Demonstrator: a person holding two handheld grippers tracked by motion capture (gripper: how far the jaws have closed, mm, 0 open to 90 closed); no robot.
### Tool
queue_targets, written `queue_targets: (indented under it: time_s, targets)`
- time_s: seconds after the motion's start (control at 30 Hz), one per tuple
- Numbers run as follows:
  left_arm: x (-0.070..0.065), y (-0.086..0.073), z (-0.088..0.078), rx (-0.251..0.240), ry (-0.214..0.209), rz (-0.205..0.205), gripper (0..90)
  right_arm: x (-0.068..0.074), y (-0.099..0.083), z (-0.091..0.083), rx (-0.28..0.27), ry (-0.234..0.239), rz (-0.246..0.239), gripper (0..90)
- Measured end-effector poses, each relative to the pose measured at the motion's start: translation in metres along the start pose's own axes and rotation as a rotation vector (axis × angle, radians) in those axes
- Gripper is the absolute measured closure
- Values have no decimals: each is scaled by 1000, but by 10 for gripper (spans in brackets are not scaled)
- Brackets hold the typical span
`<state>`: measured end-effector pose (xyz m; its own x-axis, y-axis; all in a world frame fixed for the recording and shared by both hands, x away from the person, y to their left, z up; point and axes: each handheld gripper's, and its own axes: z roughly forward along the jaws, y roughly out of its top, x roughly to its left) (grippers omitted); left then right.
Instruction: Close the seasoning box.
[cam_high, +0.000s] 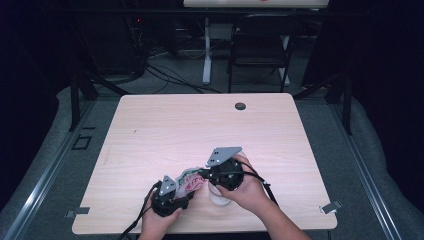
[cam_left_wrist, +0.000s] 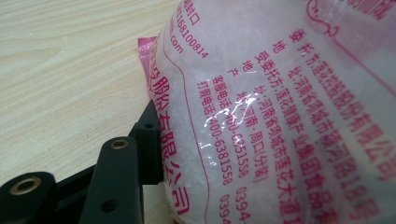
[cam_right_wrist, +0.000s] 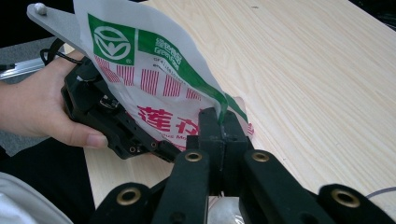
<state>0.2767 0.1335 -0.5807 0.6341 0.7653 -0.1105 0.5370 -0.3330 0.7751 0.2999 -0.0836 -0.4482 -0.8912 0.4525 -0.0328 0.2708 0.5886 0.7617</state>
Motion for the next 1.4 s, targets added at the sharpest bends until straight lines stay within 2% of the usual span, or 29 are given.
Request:
queue_targets:
  time_s: [0.27, 0.73, 0.8, 1.4]
  targets:
    - [1, 2, -3, -5, 12, 1, 510, 0, 0, -1, -14, 0, 2, 900]
    - [0, 7, -7, -11, 60, 53, 516, 2, 0, -5, -27, -8, -7, 900]
    - [1, 8, -8, -9, 65, 71, 516, 2, -1, -6, -25, -11, -11, 900]
    - [1, 11, -10, 2, 113, 113, 520, 2, -7, -8, -32, -12, -13, 900]
